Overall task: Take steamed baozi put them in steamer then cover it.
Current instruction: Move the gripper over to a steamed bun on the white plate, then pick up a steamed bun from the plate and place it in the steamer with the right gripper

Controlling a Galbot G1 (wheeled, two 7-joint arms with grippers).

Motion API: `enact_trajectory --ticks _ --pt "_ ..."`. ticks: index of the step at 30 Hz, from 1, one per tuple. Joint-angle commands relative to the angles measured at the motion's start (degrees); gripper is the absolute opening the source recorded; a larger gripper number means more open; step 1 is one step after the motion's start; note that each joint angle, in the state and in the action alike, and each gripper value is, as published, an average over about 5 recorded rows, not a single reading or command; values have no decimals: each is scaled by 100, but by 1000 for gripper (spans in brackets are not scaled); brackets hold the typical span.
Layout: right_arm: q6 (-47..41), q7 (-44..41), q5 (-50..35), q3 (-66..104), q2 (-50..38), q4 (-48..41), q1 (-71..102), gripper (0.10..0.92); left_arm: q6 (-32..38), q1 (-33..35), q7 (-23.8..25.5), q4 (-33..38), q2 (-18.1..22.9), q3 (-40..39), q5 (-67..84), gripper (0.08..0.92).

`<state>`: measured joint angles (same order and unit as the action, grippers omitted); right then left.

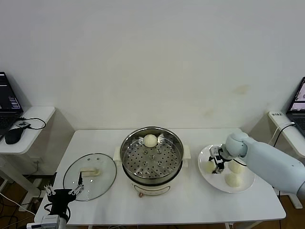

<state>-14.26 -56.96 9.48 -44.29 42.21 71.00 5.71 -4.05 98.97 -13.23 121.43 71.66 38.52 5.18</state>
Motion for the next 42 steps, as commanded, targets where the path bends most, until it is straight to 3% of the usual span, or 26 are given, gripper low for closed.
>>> enact_trajectory --ticks 1,10,15,21,26,34,42 --pt "1 -103 -52 -3 -36 20 -184 596 -2 8 0 18 -5 5 0 823" --pt "1 -389 -945 -792 -819 809 -2075 610 -7 25 6 117 -49 3 41 823" --pt "-221 -319 -1814 -1684 -743 1283 -3551 611 -12 -4 5 167 -84 -30 65 823" --pt "-1034 -37 -2907 -2290 159 1692 -4680 618 -12 -28 4 188 -103 -54 74 823" --pt "-1551 314 -3450 -2332 1054 1728 -4518 619 -8 -43 4 189 -87 -15 86 823" --pt "-2006 620 -3545 -2358 2451 1191 -3812 619 -3 -22 3 187 -23 109 90 823" --pt "-2429 860 -3573 -2471 3051 992 -3385 619 12 -36 -1 135 38 141 92 823"
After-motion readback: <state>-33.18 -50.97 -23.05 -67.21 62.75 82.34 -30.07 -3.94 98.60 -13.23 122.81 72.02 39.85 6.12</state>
